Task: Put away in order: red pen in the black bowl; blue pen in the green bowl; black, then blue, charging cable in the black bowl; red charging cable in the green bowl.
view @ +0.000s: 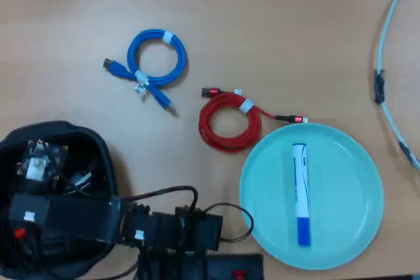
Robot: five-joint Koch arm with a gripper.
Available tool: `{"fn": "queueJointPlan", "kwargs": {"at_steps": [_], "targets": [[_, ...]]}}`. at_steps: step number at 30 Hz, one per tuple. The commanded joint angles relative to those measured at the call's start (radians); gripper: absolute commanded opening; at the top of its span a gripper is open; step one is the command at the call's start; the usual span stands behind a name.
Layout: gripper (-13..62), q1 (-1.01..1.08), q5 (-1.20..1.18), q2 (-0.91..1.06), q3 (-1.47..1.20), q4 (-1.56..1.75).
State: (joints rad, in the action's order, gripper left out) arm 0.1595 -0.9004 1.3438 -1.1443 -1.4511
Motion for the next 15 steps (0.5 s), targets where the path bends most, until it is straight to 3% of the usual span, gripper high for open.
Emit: {"fn": "queueJointPlan", "kwargs": {"at_steps": [1,15], "targets": [[57.4,-0.025,-0.029,0.029,0.055,-0.014],[57.5,0.005,-0.034,0.301,0.202,-0.281]]}}
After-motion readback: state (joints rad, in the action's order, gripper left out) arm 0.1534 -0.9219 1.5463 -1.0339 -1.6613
